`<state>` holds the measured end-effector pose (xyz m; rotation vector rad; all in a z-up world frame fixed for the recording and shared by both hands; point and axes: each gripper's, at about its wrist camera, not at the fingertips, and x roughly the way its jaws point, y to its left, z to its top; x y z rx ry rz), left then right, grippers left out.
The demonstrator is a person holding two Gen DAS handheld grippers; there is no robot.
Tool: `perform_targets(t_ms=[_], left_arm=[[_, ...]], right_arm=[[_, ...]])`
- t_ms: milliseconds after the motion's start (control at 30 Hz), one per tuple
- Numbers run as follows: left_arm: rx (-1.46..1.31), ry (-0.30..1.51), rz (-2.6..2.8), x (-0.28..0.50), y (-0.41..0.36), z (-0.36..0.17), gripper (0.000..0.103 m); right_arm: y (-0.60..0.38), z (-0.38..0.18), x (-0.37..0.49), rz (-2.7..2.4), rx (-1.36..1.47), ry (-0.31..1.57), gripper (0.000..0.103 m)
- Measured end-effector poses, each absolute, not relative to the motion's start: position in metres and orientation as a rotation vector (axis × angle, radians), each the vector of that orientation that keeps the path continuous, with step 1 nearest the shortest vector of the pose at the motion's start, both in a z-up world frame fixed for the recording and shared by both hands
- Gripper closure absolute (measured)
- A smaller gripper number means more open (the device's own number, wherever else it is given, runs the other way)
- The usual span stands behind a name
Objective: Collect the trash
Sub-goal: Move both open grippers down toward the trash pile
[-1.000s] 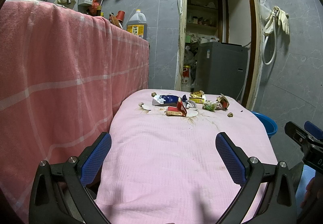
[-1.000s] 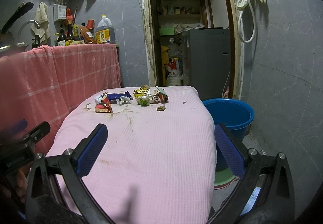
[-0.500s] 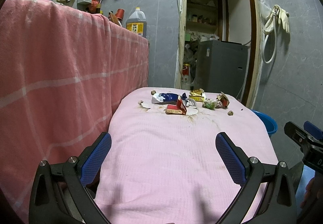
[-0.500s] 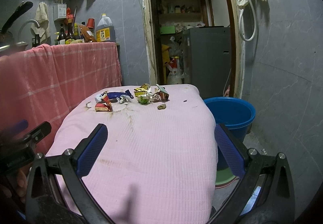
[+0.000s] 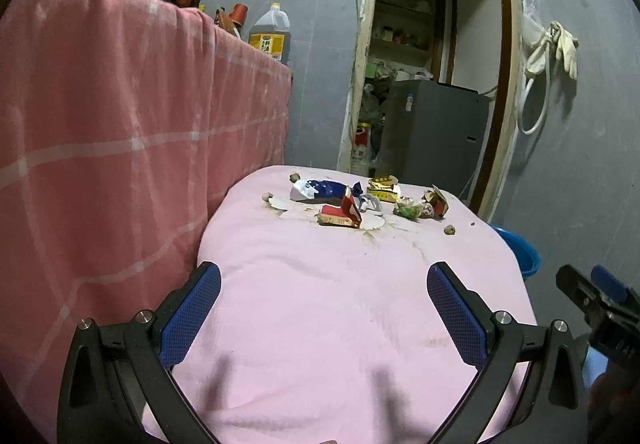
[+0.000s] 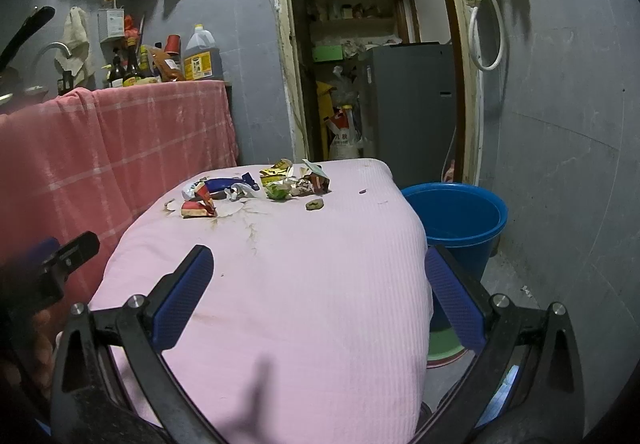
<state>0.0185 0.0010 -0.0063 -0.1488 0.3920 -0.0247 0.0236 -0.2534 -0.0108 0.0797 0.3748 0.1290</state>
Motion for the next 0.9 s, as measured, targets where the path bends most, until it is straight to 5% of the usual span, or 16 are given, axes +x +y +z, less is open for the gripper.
perform_targets(t_ms=[900], left_arm=[[-0.058,0.236,0.012,0.113,-0.006,0.033,0.002]], right_arm=[[-0.269,0.027,0.128,0.140,-0.005,0.239,0.000]])
